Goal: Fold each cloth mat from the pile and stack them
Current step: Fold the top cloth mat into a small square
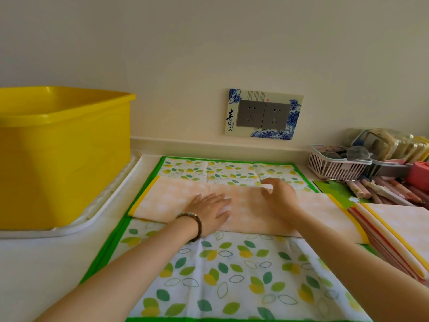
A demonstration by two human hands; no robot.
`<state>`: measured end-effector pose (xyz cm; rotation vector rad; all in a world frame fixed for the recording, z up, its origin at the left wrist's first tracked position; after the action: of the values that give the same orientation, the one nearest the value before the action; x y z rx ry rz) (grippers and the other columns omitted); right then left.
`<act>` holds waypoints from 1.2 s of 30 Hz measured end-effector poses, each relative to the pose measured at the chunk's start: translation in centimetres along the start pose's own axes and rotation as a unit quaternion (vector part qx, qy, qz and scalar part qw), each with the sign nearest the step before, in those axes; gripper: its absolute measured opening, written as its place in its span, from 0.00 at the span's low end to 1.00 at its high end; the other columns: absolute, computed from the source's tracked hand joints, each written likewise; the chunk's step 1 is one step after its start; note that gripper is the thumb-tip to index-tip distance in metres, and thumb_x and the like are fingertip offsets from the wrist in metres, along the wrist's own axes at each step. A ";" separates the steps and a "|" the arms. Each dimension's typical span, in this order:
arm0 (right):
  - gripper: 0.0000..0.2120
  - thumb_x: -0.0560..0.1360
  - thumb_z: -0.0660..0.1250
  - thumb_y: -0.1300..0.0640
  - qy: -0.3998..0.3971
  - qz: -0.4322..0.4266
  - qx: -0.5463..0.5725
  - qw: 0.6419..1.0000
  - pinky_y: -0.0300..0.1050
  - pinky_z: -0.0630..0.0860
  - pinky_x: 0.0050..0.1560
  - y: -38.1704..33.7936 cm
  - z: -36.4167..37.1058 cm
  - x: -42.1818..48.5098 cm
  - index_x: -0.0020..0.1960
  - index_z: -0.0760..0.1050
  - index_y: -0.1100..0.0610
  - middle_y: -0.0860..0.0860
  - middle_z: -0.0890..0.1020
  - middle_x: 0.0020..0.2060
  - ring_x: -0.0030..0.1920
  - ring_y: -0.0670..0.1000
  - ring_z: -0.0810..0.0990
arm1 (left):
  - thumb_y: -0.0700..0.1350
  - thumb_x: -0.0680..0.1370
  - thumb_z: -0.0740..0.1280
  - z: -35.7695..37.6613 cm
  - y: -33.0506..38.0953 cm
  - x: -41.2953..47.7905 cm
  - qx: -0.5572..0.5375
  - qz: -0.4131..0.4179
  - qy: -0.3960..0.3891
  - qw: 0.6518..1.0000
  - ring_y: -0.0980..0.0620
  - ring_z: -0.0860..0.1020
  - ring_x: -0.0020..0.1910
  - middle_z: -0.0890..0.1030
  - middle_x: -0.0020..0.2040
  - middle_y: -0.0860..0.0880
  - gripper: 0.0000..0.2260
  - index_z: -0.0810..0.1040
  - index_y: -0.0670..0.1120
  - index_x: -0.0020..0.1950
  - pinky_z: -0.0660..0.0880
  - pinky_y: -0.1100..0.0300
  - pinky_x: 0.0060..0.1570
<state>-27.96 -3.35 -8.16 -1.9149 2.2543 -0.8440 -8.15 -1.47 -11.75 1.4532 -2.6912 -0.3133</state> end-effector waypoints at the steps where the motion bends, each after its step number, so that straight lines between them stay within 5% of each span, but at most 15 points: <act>1: 0.16 0.78 0.60 0.57 -0.007 -0.019 -0.001 1.000 0.48 0.68 0.65 -1.3 0.5 -0.6 0.65 0.74 0.53 0.53 0.76 0.64 0.63 0.56 0.74 | 0.57 0.82 0.46 0.0 0.0 0.0 -0.001 -0.002 -0.001 1.000 0.55 0.47 0.76 0.48 0.78 0.56 0.22 0.52 0.57 0.76 0.42 0.52 0.74; 7: 0.22 0.81 0.47 0.56 -0.113 -0.062 -0.067 0.989 0.50 0.49 0.74 -5.5 5.3 -4.3 0.75 0.59 0.55 0.51 0.59 0.75 0.75 0.52 0.55 | 0.57 0.81 0.47 0.1 0.0 0.2 0.007 -0.013 0.004 1.000 0.55 0.48 0.76 0.49 0.78 0.55 0.24 0.50 0.54 0.77 0.44 0.51 0.74; 13: 0.24 0.82 0.43 0.48 -0.159 -0.070 -0.088 0.981 0.50 0.43 0.74 -4.1 5.1 -5.1 0.77 0.51 0.51 0.48 0.51 0.77 0.77 0.50 0.48 | 0.56 0.81 0.48 0.0 0.0 0.0 0.013 -0.015 0.011 1.000 0.55 0.48 0.76 0.49 0.78 0.55 0.25 0.49 0.51 0.77 0.44 0.53 0.74; 23: 0.29 0.79 0.42 0.37 -0.168 -0.014 -0.158 0.973 0.49 0.44 0.75 5.4 0.2 -5.0 0.77 0.46 0.46 0.46 0.48 0.77 0.77 0.48 0.47 | 0.56 0.82 0.46 -0.1 0.2 -0.2 0.028 -0.012 -0.002 1.000 0.55 0.47 0.76 0.47 0.78 0.55 0.25 0.47 0.51 0.78 0.44 0.54 0.74; 36: 0.26 0.81 0.45 0.43 -0.170 0.051 -0.157 0.971 0.51 0.45 0.75 8.6 -3.4 -5.6 0.76 0.52 0.51 0.49 0.52 0.77 0.76 0.50 0.50 | 0.67 0.77 0.46 0.2 0.2 -0.3 0.032 -0.019 -0.007 0.999 0.55 0.46 0.76 0.45 0.78 0.55 0.33 0.46 0.52 0.77 0.43 0.51 0.74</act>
<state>-35.72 3.69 -10.72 -1.8604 2.3451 -0.1311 -8.17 -1.03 -11.87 1.5272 -2.7108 -0.2426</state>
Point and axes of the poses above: each hand's wrist, its own x-axis towards the middle knuckle, its own z-axis out of the palm, y = z × x, the point moved 7 cm from there along x, towards the middle knuckle
